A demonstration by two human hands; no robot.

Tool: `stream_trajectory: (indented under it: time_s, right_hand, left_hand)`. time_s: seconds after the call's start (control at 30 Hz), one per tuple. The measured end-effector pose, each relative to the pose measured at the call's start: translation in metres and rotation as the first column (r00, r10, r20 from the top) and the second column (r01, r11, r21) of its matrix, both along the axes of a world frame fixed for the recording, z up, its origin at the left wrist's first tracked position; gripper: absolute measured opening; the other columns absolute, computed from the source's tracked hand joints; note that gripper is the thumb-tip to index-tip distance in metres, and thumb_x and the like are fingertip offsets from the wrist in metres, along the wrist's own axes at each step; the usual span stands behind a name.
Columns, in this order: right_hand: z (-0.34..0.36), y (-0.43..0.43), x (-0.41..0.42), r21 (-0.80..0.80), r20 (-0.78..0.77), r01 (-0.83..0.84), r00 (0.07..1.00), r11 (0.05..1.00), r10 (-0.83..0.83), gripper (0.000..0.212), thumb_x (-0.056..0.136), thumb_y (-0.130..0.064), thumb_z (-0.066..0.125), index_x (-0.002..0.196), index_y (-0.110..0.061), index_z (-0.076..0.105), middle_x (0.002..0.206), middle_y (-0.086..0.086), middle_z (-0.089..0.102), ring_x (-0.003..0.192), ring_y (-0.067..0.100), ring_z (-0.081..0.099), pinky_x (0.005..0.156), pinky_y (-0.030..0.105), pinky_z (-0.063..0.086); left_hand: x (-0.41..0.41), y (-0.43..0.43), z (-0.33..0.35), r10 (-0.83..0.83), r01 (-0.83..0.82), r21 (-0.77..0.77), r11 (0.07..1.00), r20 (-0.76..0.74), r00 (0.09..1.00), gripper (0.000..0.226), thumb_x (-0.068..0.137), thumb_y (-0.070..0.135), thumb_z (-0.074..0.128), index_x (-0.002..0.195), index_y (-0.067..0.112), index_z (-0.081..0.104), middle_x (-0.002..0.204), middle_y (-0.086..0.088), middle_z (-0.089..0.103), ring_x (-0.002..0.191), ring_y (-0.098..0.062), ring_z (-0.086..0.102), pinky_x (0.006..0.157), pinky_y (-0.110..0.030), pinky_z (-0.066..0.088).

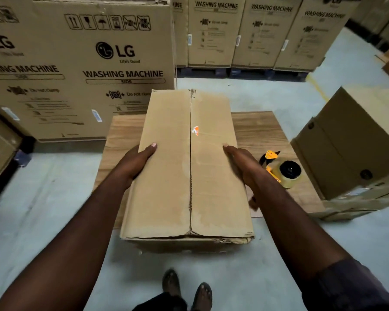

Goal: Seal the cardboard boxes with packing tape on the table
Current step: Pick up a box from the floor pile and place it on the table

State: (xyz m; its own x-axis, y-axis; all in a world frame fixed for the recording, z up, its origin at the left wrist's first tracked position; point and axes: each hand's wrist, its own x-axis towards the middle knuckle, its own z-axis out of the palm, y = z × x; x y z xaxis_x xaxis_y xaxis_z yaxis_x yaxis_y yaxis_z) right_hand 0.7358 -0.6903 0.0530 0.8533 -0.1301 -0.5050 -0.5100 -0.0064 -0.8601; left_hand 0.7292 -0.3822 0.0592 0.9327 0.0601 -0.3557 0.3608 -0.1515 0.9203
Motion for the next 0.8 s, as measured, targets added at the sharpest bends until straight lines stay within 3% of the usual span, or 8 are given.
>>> stream_trajectory:
  time_s: [0.1,0.3,0.37,0.47,0.57,0.63,0.7,0.8]
  right_hand:
    - [-0.01,-0.016,0.023,-0.018,-0.009,0.007,1.0,1.0,-0.008,0.042,0.093,-0.04,0.067,0.119,-0.007,0.068,0.101,0.005,0.077,0.093,0.023,0.073,0.089,0.035,0.058]
    - [-0.027,-0.035,0.062,0.007,-0.015,0.041,0.999,0.999,-0.041,0.044,0.092,-0.039,0.069,0.123,-0.009,0.065,0.105,0.007,0.077,0.089,0.02,0.075,0.067,0.025,0.055]
    - [-0.031,-0.04,0.073,0.02,-0.007,0.057,0.998,0.998,-0.057,0.05,0.087,-0.042,0.072,0.126,-0.011,0.064,0.107,0.005,0.077,0.094,0.021,0.075,0.072,0.027,0.056]
    - [-0.04,-0.04,0.083,0.033,0.076,0.085,0.993,0.996,-0.087,0.042,0.093,-0.034,0.071,0.127,-0.011,0.063,0.106,0.002,0.077,0.094,0.016,0.074,0.077,0.029,0.058]
    - [-0.046,-0.035,0.082,-0.161,0.175,0.041,0.984,0.986,-0.013,0.053,0.095,-0.031,0.07,0.139,-0.008,0.049,0.12,0.001,0.069,0.105,0.014,0.068,0.085,0.027,0.055]
    - [-0.043,-0.033,0.079,-0.414,0.297,0.035,0.95,0.909,0.098,0.061,0.096,-0.026,0.067,0.147,-0.009,0.038,0.14,0.008,0.056,0.127,0.021,0.055,0.098,0.028,0.046]
    - [-0.037,-0.035,0.081,-0.691,0.398,0.009,0.84,0.723,0.37,0.07,0.097,-0.027,0.059,0.155,-0.005,0.028,0.161,0.013,0.032,0.149,0.026,0.028,0.12,0.034,0.026]
    - [-0.033,-0.041,0.087,-0.876,0.26,-0.143,0.663,0.46,0.702,0.067,0.097,-0.039,0.047,0.157,-0.013,0.031,0.167,0.006,0.022,0.155,0.023,0.014,0.125,0.041,0.012]
  left_hand:
    - [0.027,-0.016,-0.007,-0.004,0.004,0.005,1.0,-0.006,1.0,0.045,0.093,0.051,0.064,0.129,0.024,0.064,0.111,0.004,0.073,0.098,-0.016,0.072,0.082,-0.034,0.056]
    - [0.082,-0.032,-0.022,-0.046,0.045,0.051,0.998,0.016,0.999,0.043,0.094,0.048,0.064,0.129,0.022,0.065,0.114,0.003,0.073,0.1,-0.018,0.071,0.095,-0.042,0.055]
    - [0.099,-0.035,-0.029,-0.053,0.05,0.092,0.995,0.029,0.998,0.04,0.093,0.049,0.065,0.126,0.024,0.066,0.113,0.003,0.073,0.1,-0.018,0.07,0.096,-0.042,0.055]
    - [0.119,-0.037,-0.037,-0.055,0.043,0.199,0.979,0.055,0.997,0.046,0.091,0.053,0.066,0.126,0.022,0.067,0.114,0.002,0.073,0.101,-0.019,0.07,0.095,-0.041,0.055]
    - [0.125,-0.039,-0.039,-0.047,0.004,0.384,0.923,0.104,0.993,0.047,0.092,0.05,0.066,0.13,0.022,0.065,0.12,-0.002,0.071,0.107,-0.024,0.066,0.09,-0.036,0.051]
    - [0.118,-0.046,-0.04,-0.08,-0.034,0.532,0.846,0.189,0.979,0.046,0.096,0.04,0.063,0.136,0.019,0.058,0.128,-0.006,0.066,0.115,-0.029,0.061,0.089,-0.035,0.047]
    - [0.1,-0.059,-0.043,-0.147,-0.034,0.667,0.744,0.213,0.966,0.054,0.099,0.037,0.055,0.147,0.014,0.045,0.149,-0.009,0.049,0.135,-0.031,0.047,0.105,-0.039,0.041]
    - [0.046,-0.084,-0.05,-0.22,0.037,0.839,0.542,0.1,0.97,0.061,0.104,0.043,0.041,0.158,0.018,0.026,0.168,-0.003,0.016,0.154,-0.023,0.013,0.122,-0.045,0.015]
